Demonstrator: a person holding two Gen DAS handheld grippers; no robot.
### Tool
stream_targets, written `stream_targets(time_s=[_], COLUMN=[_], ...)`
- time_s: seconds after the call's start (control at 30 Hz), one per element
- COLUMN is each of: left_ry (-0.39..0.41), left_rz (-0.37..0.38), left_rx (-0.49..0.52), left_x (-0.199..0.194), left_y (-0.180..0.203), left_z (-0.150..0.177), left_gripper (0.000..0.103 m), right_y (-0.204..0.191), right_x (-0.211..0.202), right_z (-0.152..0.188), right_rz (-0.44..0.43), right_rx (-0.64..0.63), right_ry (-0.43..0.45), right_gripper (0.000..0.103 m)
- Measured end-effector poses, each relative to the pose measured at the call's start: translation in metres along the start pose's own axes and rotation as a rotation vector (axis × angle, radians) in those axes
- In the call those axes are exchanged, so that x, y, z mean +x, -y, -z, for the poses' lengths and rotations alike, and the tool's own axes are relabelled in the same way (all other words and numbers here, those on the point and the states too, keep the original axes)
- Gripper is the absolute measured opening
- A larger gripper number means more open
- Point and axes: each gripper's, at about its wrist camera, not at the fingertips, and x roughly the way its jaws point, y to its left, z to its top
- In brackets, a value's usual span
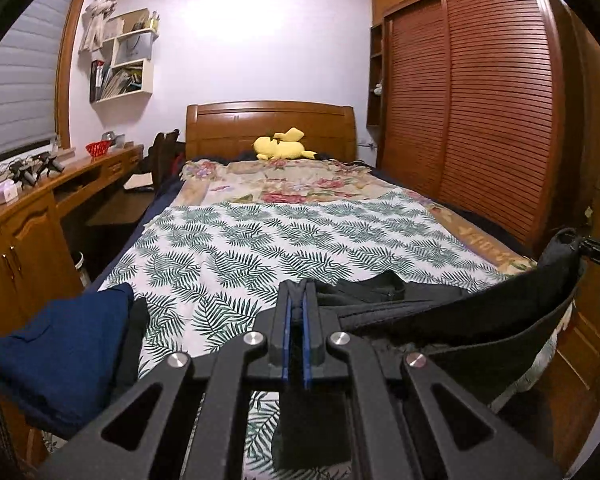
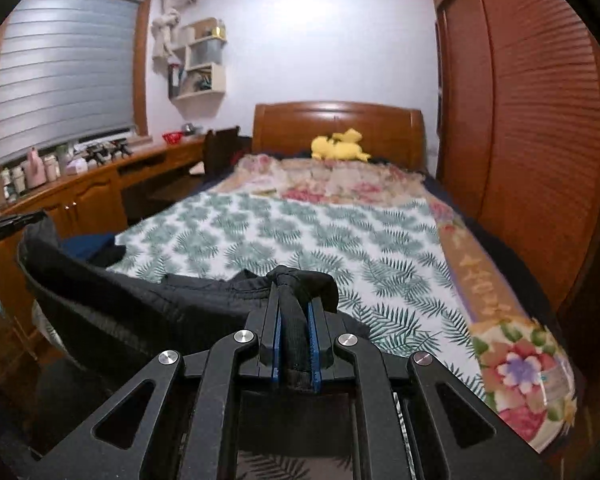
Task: Fold large clothes
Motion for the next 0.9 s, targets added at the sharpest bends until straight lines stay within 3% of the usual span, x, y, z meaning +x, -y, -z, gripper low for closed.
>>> stream_targets(time_s=[0.47, 0.73, 0.9], left_ry=[-0.05, -0.1, -0.126], left_rz=[-0.027, -0.033, -0.033], left_rx=[0.019, 0.014, 0.004], left_x=[0.039, 0.091, 0.125], left_y=[0.0, -0.003, -0.006], left_z=[0.013, 0.024, 0.022], left_gripper=[0.001, 0.002, 0.002], right_y=[0.008, 0.009, 0.018], right_x=[0.067, 0.12, 0.156], right_z=[0.013, 0.034, 0.031], right_rz=[0.03, 0.048, 0.054], right_rx=[0.017, -0.007, 0.026], right_ry=[-0.083, -0.137, -0.172], right_gripper=[0.01, 0.01, 0.011])
